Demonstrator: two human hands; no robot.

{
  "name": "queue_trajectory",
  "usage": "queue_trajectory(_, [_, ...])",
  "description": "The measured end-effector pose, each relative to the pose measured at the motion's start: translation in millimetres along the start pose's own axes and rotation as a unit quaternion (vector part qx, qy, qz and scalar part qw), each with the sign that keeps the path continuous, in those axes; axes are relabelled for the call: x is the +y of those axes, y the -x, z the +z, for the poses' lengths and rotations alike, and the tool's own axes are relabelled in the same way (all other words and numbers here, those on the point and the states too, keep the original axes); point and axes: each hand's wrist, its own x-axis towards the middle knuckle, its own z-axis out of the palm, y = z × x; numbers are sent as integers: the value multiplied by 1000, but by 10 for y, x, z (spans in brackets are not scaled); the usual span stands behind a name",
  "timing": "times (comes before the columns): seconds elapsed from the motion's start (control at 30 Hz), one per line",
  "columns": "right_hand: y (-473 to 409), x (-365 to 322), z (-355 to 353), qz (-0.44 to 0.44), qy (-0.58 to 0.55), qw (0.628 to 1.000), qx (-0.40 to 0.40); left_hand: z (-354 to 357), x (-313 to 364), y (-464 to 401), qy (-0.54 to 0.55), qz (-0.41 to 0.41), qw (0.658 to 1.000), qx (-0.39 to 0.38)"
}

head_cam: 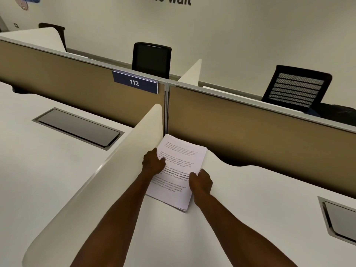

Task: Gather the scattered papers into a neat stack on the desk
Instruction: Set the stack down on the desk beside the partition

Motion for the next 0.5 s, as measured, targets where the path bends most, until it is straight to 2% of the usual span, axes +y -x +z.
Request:
queue_trajectory(0.27, [60, -10, 5, -26, 95, 994, -46, 47, 1, 1, -7, -1, 1000, -3])
queue_trajectory(0.43, [51, 24, -115, -73, 153, 983, -68, 69, 115, 86, 22, -11, 999, 37])
queue_trajectory(0.5, [44, 17, -227, -96, 180, 977, -54, 68, 188, 119, -6, 8, 999, 52])
